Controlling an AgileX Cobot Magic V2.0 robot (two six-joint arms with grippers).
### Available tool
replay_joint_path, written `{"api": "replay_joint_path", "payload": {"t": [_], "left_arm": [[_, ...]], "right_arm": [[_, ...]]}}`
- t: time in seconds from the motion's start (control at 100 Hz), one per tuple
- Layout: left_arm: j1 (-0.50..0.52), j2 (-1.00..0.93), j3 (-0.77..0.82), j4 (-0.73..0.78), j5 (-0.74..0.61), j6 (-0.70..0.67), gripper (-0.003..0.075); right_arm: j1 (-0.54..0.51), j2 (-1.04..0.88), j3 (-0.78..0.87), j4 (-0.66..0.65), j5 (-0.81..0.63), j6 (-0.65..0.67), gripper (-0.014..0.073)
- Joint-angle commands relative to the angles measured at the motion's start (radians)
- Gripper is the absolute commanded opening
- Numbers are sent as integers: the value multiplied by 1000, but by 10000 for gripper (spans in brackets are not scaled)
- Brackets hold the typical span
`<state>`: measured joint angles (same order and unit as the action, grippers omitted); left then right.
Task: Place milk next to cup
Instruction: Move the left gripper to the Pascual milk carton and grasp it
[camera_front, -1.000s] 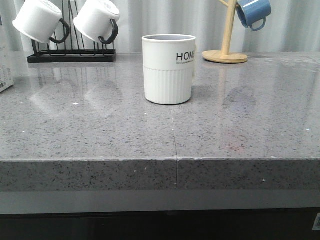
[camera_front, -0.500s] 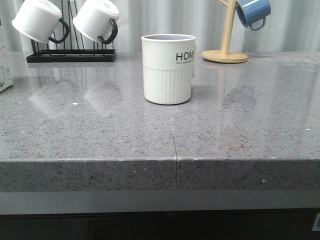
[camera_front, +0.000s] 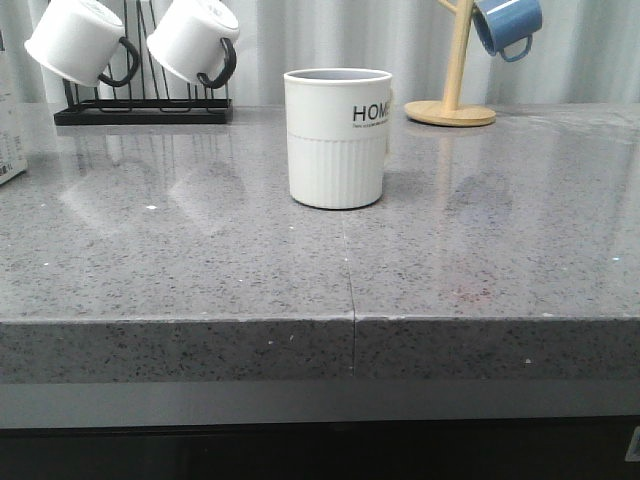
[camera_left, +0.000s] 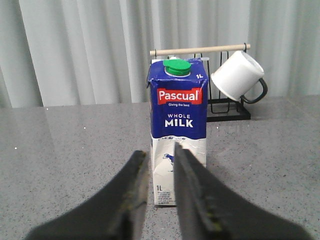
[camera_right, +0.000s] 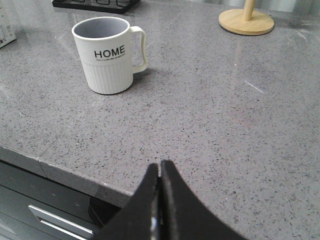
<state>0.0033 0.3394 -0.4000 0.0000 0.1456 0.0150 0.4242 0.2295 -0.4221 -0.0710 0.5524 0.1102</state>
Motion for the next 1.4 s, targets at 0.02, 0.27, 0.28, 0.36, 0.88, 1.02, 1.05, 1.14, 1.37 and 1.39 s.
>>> {"api": "replay_joint_path", "payload": {"t": [0.02,0.27,0.28,0.36,0.88,1.02,1.05,1.14,1.37,1.39], "left_arm": [[-2,92,-63,-6,-86,-9,470],[-14,287,-117,-85,-179,-15,669],[-17,298,-122,-85,-179,-15,667],[-45,365,-154,-85,-180,-9,637],[-88,753,-310,-85,-395,-9,619],[-86,830,-348,-104,-432,-9,619],[-86,846,-358,-104,-441,-9,619],[-86,896,-380,-104,-469,-9,619],[-82,1001,-444,-111,-490,-9,618],[-80,1006,-444,-111,-498,-9,618]], "right_arm": [[-1,8,-24,-2,-69,-2,-37],[-1,8,-24,-2,-69,-2,-37],[-1,8,-24,-2,-69,-2,-37],[-1,8,-24,-2,-69,-2,-37],[-1,8,-24,-2,-69,-2,-37],[-1,8,-24,-2,-69,-2,-37],[-1,8,-24,-2,-69,-2,-37],[-1,8,-24,-2,-69,-2,-37],[-1,8,-24,-2,-69,-2,-37],[-1,8,-24,-2,-69,-2,-37]]}}
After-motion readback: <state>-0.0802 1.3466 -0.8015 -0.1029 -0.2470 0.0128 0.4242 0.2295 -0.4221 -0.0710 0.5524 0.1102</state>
